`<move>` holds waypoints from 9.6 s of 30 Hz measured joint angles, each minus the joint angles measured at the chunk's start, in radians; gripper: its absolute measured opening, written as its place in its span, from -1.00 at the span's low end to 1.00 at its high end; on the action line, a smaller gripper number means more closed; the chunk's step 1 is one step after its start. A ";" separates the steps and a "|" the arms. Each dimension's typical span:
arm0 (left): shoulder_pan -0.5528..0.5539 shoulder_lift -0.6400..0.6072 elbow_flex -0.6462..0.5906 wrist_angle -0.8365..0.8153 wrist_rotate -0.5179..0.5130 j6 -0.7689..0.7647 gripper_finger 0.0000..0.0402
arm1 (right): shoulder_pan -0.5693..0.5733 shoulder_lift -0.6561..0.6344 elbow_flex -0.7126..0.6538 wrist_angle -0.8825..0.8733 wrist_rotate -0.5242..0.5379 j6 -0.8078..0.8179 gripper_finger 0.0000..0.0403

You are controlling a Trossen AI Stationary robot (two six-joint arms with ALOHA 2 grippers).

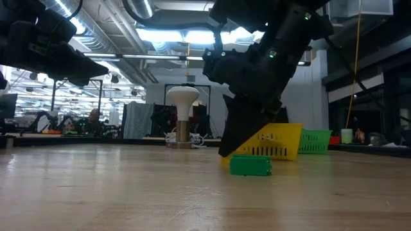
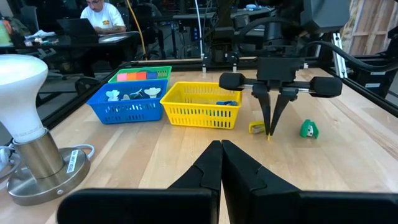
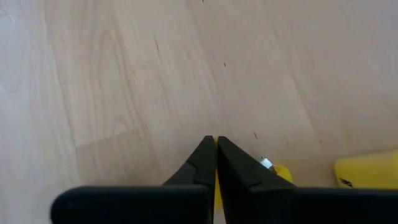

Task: Pick and place Stapler, Stapler remover, tape
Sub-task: Put the yellow stapler into the yellow bin, then put the green stapler into the yellow bin, then return to Home Position

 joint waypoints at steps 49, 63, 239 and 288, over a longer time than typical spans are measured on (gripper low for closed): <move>0.000 0.000 0.000 0.000 0.000 0.000 -0.99 | -0.038 -0.467 -0.408 0.230 0.205 -0.025 -0.99; 0.000 0.000 0.000 0.000 0.000 0.000 -0.99 | -0.079 -0.460 -0.491 0.225 0.182 0.056 -0.82; 0.000 0.000 0.000 0.000 0.000 0.000 -0.99 | -0.245 -0.565 -0.703 0.569 0.085 -0.423 0.21; 0.000 0.000 0.000 0.000 0.000 0.000 -0.99 | -0.126 -1.681 -1.233 0.499 0.077 -0.433 0.31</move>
